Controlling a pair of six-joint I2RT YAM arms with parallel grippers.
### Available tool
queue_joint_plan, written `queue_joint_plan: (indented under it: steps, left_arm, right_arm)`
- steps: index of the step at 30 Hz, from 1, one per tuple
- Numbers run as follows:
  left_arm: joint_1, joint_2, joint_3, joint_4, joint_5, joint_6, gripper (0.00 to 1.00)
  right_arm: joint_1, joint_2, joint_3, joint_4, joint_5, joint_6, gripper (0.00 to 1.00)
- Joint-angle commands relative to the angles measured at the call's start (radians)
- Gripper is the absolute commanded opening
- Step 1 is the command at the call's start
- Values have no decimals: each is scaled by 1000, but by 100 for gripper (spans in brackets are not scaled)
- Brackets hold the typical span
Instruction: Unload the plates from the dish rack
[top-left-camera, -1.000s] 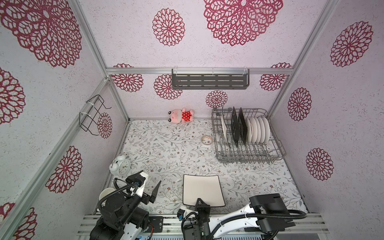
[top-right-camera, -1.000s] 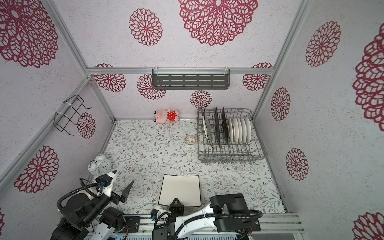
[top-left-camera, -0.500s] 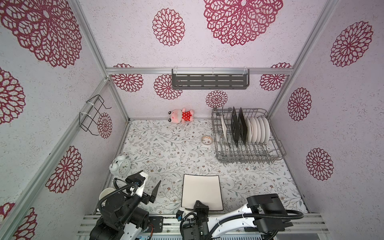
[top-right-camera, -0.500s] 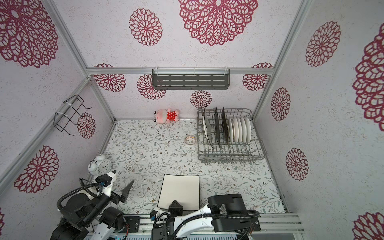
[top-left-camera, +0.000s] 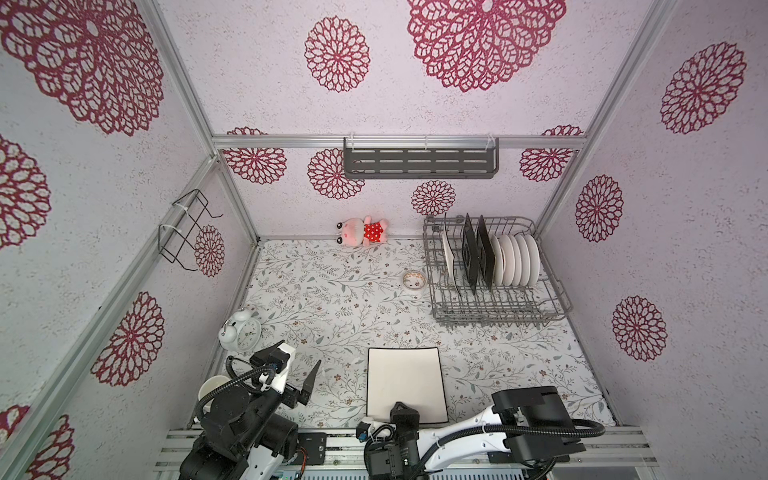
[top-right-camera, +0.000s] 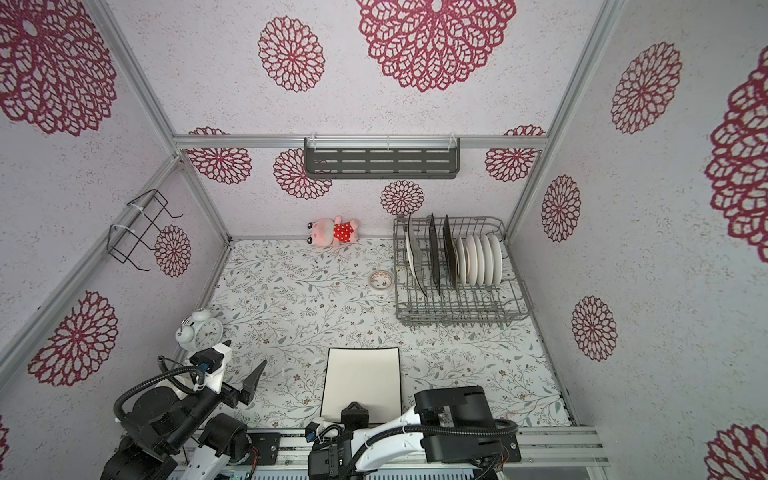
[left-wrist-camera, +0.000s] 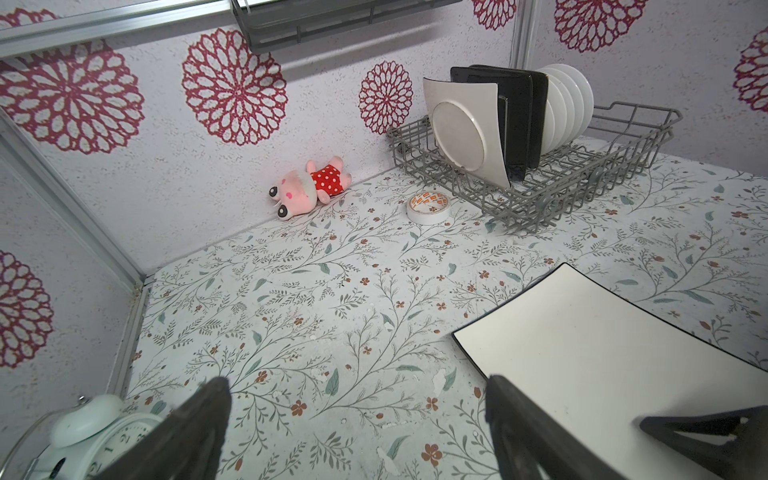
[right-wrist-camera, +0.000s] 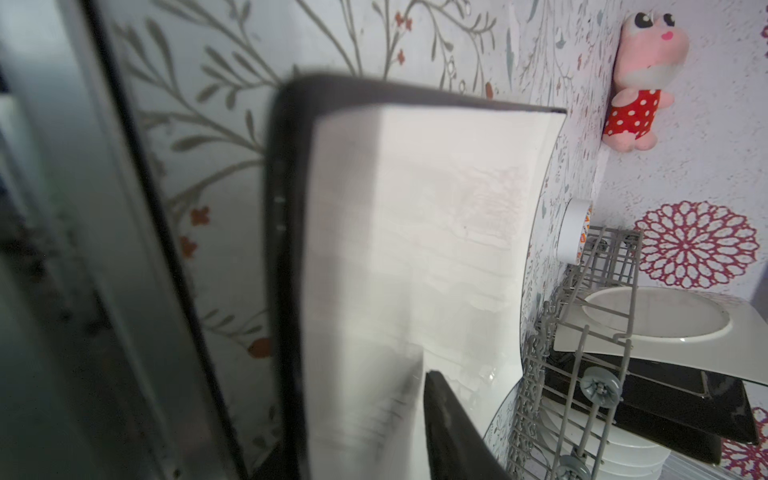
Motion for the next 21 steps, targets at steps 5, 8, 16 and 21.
queue_joint_plan:
  steps: [5,8,16,21]
  left_arm:
    - [-8,-14,-6,36,-22,4,97]
    - [-7,-14,-8,36,-24,4,97]
    - [-8,-14,-14,41,-34,11,97]
    - [-7,-14,-14,42,-33,12,98]
  right_arm:
    - [-30,-72,-25,24,-26,-47,45]
    - [-37,-78,-36,29,-39,-73,49]
    - [-55,-86,-57,58,-85,-121,54]
    - [-60,-109,-81,56,-115,-145,61]
